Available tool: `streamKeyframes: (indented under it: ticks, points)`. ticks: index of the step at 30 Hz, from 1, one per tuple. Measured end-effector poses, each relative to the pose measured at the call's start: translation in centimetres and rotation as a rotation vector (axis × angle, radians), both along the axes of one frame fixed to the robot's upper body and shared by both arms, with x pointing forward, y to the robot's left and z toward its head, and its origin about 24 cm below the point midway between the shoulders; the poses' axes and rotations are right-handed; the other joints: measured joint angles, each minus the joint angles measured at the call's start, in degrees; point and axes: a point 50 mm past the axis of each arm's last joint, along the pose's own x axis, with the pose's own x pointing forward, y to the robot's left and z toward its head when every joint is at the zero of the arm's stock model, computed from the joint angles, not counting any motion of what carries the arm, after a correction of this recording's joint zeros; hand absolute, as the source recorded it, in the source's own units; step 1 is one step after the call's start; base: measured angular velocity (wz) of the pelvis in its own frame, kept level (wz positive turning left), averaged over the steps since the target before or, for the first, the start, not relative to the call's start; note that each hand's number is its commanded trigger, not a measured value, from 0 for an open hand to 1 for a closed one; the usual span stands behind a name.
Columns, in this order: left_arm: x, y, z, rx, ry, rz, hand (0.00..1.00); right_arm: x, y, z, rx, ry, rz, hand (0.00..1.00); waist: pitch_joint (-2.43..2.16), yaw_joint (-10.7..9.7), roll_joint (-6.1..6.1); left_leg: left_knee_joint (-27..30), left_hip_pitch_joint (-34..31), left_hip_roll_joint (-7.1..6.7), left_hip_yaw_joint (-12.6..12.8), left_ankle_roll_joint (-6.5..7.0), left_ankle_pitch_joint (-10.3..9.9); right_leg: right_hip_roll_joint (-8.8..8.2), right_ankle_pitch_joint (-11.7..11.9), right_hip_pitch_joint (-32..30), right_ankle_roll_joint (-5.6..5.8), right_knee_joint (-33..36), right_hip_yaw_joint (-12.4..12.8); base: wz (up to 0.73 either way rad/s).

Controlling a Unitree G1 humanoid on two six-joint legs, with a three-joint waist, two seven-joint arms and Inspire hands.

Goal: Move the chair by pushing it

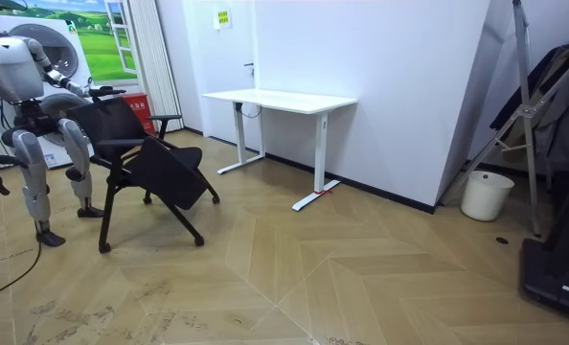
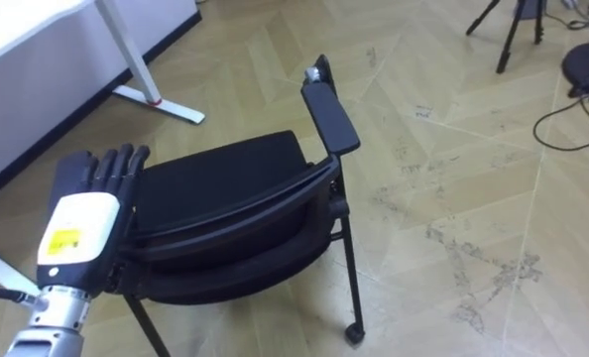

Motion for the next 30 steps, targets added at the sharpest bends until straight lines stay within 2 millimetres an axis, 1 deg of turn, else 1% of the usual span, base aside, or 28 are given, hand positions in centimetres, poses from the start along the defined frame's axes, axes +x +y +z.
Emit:
streamKeyframes:
  ticks: [6, 8, 9, 10, 12, 13, 14, 20, 22, 24, 27, 30]
  points:
    - [0.3, 0.4, -1.2, 0.005, 0.062, 0.013, 0.0, -0.9, 0.3, -0.1, 0.012, 0.009, -0.007, 0.0, -0.03, -0.5, 0.05, 0.0, 0.3, 0.04, 0.2, 0.0, 0.0, 0.0, 0.0, 0.3, 0.0, 0.1, 0.1, 0.0]
    - [0.6, 0.6, -1.5, 0.01, 0.075, 0.019, 0.0, -0.7, 0.3, -0.1, 0.013, 0.004, -0.005, 0.0, 0.01, -1.1, 0.12, 0.0, 0.3, 0.05, 0.2, 0.0, 0.0, 0.0, 0.0, 0.2, 0.0, 0.2, 0.1, 0.0]
    - [0.6, 0.7, -1.6, 0.012, 0.082, 0.022, 0.0, -0.5, 0.3, -0.1, 0.012, 0.001, -0.004, 0.0, -0.05, -1.5, 0.41, 0.0, 0.3, 0.08, 0.3, -0.01, 0.0, 0.0, 0.0, 0.1, 0.0, 0.3, 0.2, -0.04]
    - [0.6, 0.7, -1.8, 0.014, 0.088, 0.026, 0.0, -0.7, 0.3, -0.1, 0.011, 0.004, -0.006, 0.0, 0.1, -1.7, 0.4, 0.0, 0.3, 0.08, 0.4, -0.01, 0.0, 0.0, 0.0, 0.0, 0.0, 0.5, 0.4, -0.05]
    - [0.6, 0.8, -2.0, 0.018, 0.098, 0.031, 0.0, -0.9, 0.2, -0.1, 0.009, 0.008, -0.011, 0.0, 0.16, -1.7, 0.79, 0.0, 0.4, 0.1, 0.7, -0.01, 0.0, 0.0, 0.0, 0.0, 0.0, 0.7, 0.8, -0.08]
    - [0.7, 0.9, -2.1, 0.019, 0.102, 0.033, 0.0, -0.9, 0.2, -0.1, 0.009, 0.009, -0.012, 0.0, 0.26, -1.8, 0.97, 0.0, 0.5, 0.1, 0.8, -0.01, 0.0, 0.0, 0.0, -0.1, 0.02, 0.8, 1.0, -0.06]
    - [0.7, 0.9, -2.1, 0.02, 0.105, 0.034, 0.0, -1.0, 0.2, -0.1, 0.01, 0.011, -0.012, 0.0, 0.28, -1.9, 1.0, -0.1, 0.5, 0.1, 0.8, -0.01, 0.0, 0.0, 0.0, -0.1, 0.02, 0.8, 1.0, 0.0]
    - [0.8, 1.2, -2.6, -0.012, 0.111, 0.057, 0.0, -1.3, 0.1, -0.1, 0.004, 0.033, -0.029, 0.0, 0.28, -2.0, 1.04, -1.1, 1.8, 0.1, 1.3, -0.03, 0.0, 0.13, 0.1, 0.3, 0.06, 0.9, 2.1, -0.06]
    - [0.6, 1.4, -3.0, -0.012, 0.121, 0.068, 0.0, -1.3, 0.0, -0.1, 0.001, 0.037, -0.04, 0.0, 0.24, -2.0, 1.28, -1.4, 2.7, 0.17, 2.0, -0.04, 0.0, 0.25, 0.1, 0.7, 0.06, 0.7, 3.1, -0.15]
    - [0.5, 1.5, -3.2, -0.012, 0.122, 0.074, 0.0, -1.3, 0.0, -0.1, -0.002, 0.036, -0.048, 0.0, 0.25, -1.9, 1.47, -1.7, 3.1, 0.17, 2.4, -0.04, 0.0, 0.28, 0.1, 0.8, 0.06, 0.8, 3.3, -0.11]
    - [0.4, 1.6, -3.4, -0.01, 0.126, 0.081, 0.0, -1.3, 0.0, -0.1, -0.004, 0.041, -0.051, 0.0, 0.14, -2.2, 1.66, -1.9, 3.4, 0.17, 2.8, -0.04, 0.0, 0.29, 0.1, 0.8, 0.06, 0.8, 3.7, -0.08]
    - [0.4, 1.6, -3.5, -0.008, 0.128, 0.085, 0.0, -1.3, 0.0, -0.1, -0.004, 0.043, -0.052, 0.0, 0.13, -2.2, 1.68, -2.0, 3.8, 0.17, 3.3, -0.04, 0.0, 0.29, 0.1, 0.8, 0.07, 0.8, 4.2, -0.08]
